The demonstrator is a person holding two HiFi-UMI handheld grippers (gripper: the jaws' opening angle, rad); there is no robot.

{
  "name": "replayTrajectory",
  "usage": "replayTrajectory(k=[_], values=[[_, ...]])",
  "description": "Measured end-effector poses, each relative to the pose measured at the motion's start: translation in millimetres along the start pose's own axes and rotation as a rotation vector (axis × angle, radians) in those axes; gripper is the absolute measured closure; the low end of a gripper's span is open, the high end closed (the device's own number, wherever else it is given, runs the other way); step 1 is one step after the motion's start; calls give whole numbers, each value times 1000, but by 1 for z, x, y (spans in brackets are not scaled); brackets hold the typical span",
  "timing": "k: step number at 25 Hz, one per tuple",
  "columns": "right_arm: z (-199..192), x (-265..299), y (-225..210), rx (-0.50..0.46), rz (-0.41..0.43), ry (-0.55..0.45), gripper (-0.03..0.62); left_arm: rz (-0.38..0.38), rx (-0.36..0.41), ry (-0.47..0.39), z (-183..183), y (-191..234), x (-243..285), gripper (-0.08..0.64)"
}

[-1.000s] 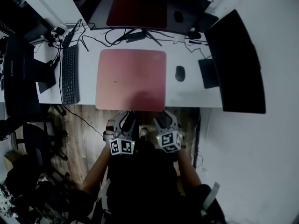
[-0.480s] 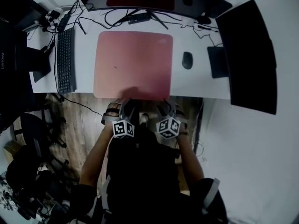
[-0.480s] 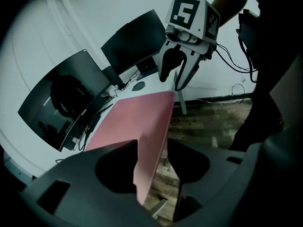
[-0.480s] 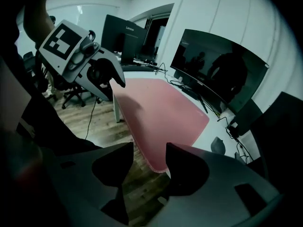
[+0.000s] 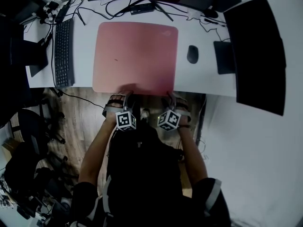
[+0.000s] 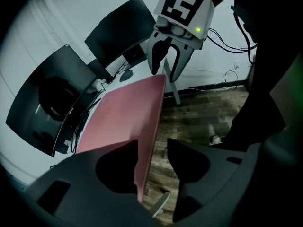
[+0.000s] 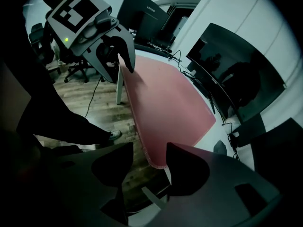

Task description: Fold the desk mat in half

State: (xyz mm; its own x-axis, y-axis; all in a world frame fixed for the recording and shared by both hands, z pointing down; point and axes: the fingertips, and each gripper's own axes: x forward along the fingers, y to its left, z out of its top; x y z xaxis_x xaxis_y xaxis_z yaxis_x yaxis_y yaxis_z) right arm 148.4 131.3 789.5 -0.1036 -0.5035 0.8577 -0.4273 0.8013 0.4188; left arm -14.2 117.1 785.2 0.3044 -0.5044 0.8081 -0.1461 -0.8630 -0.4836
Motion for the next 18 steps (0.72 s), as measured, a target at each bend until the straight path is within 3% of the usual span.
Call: replayTrajectory(k=[6,12,18], values=[[0,13,-6,-54,-44,14,394,-9,11,25,0,-2,11,366],[-6,22,-10,-79,-69,39,394,29,18,31,0,6,15,448],[-7,24,-10,-93,-58,48,418,4,23,27,-2,2,18,456]])
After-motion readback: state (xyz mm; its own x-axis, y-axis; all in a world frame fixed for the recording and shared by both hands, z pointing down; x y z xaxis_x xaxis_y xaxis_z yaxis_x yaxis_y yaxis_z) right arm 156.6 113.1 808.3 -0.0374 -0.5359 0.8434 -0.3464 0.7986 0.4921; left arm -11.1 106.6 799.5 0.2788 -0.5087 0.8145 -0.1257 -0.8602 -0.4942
